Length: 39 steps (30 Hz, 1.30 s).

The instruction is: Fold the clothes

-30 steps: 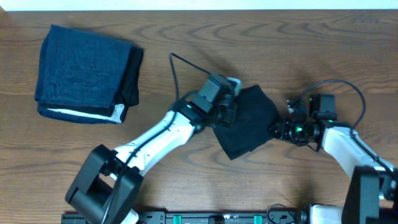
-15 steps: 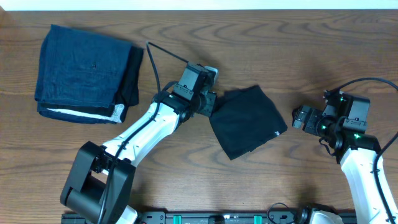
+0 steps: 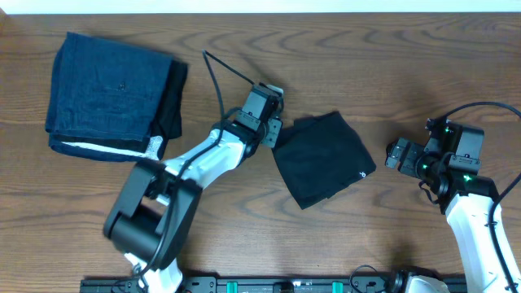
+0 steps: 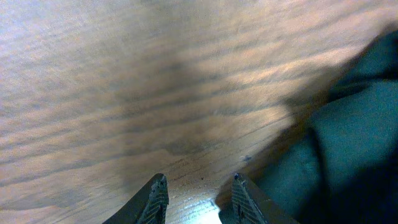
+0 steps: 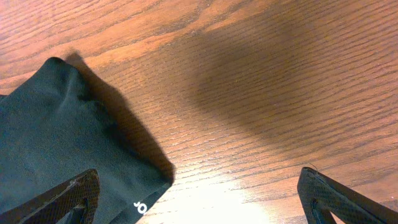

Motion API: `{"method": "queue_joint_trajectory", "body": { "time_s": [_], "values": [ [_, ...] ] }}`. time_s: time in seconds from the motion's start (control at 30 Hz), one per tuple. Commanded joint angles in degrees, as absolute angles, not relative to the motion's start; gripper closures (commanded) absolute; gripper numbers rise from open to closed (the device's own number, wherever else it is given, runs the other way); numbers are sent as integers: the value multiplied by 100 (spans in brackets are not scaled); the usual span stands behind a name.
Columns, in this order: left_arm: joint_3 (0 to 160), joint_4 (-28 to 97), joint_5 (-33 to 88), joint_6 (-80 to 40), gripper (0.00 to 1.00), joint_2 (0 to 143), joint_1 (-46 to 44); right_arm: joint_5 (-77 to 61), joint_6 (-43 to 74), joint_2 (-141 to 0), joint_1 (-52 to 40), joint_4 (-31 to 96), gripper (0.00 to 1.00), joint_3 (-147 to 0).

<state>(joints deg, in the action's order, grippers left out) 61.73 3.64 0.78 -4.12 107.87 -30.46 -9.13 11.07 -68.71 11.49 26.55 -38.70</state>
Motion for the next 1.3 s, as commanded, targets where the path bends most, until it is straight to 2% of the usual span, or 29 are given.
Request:
{"method": "queue_joint_trajectory", "body": {
  "time_s": [0.0,0.2,0.4,0.53,0.87,1.1,1.27],
  "values": [
    [6215,336,-49,-526,64,11139,-3105,-854,1066,-6827,1194,2659,1,-3962],
    [6217,810,707,-1087,64,11284,-3232,-854,1066,-6827,1194,2659,1,-3962],
    [6217,1806,1643,-1975,64,11157,-3444,-854,1066,-6827,1194,2659,1,-3962],
    [6217,2447,2182,-2086,64,11153,-3592,-854,1066,-6827,1194,2661,1,-3962],
    [6219,3752,2137,-1623,64,10453,-3527,-854,1066,-6825,1194,2661,1,-3962],
    [6228,3765,698,-1426,63,9076,-3529,-854,1066,-6827,1194,2659,1,-3962],
    [6228,3057,635,-681,59,8440,-3527,-854,1066,-6827,1194,2659,1,-3962]
  ]
}}
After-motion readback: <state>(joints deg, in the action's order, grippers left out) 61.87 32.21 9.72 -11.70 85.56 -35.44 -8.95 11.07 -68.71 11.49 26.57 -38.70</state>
